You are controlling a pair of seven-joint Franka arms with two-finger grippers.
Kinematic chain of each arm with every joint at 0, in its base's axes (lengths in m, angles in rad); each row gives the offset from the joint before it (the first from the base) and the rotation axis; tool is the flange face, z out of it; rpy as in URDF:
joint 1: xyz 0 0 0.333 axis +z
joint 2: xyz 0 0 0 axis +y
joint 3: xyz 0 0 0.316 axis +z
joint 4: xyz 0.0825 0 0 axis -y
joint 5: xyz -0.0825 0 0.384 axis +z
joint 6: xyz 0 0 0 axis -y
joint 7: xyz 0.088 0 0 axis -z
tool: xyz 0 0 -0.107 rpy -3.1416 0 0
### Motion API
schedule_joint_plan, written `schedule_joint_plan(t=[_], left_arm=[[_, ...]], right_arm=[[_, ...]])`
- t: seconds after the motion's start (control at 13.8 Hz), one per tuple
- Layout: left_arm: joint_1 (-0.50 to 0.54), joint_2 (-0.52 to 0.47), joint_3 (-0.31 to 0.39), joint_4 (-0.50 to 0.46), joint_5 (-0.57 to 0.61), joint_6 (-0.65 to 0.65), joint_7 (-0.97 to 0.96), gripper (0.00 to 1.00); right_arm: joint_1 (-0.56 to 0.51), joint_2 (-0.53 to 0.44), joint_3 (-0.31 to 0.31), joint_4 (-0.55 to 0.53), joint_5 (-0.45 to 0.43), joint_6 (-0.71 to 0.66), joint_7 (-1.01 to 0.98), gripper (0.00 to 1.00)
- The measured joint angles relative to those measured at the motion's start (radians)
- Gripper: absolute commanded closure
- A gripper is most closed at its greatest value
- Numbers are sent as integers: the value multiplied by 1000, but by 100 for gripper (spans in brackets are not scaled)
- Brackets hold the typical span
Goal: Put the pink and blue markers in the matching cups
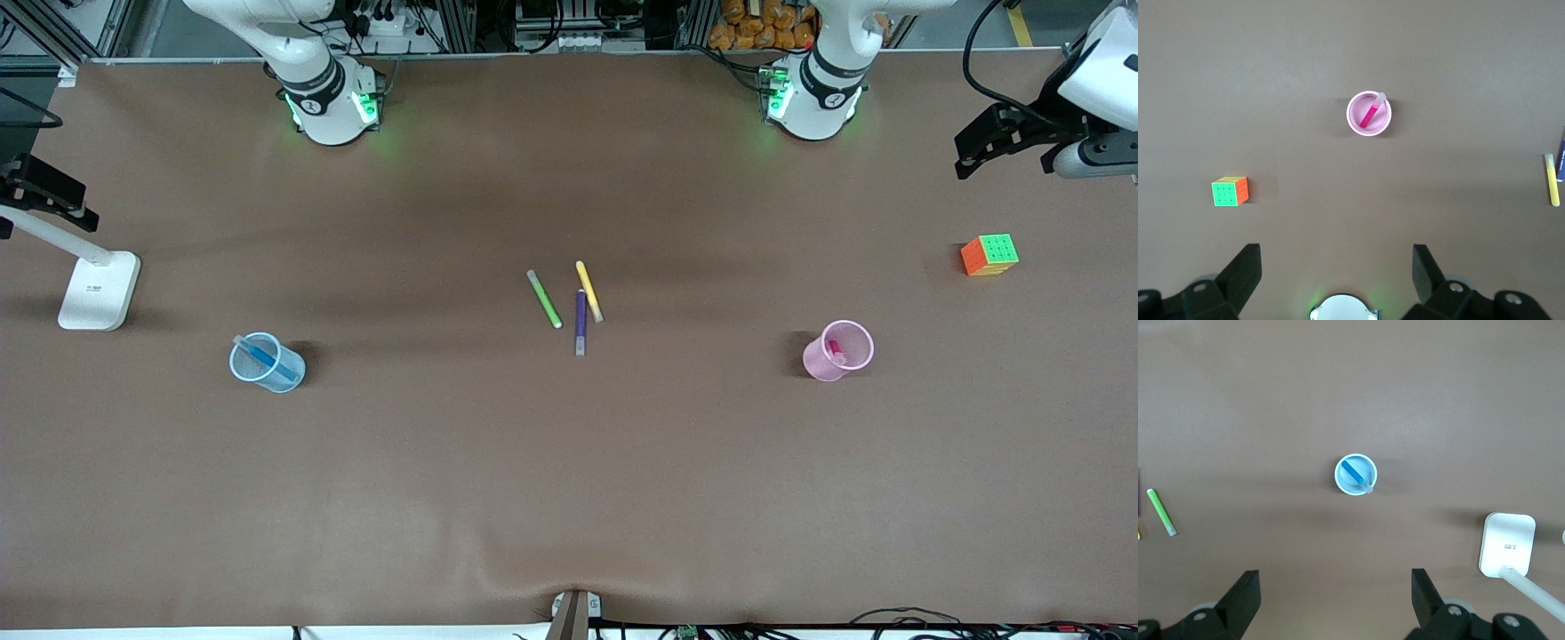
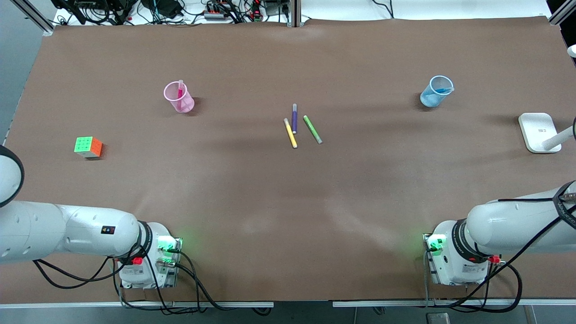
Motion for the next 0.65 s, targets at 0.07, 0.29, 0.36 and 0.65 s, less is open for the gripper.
schedule_joint_plan(t=[0.07, 0.29, 0.36, 0.65], left_arm=[[0, 0, 5, 0, 0, 2, 1, 0], [0, -1, 23, 9, 0, 8, 2, 0], [0, -1, 27, 13, 0, 8, 2, 0], [0, -1, 29, 18, 0, 8, 2, 0]], right_arm=[[0, 0, -1, 0, 0, 0, 0, 0], [-1, -3, -3, 14, 0, -3, 0, 0], [0, -5, -3, 20, 0, -11, 0, 0], [0, -15, -4, 28, 0, -57, 0, 0]])
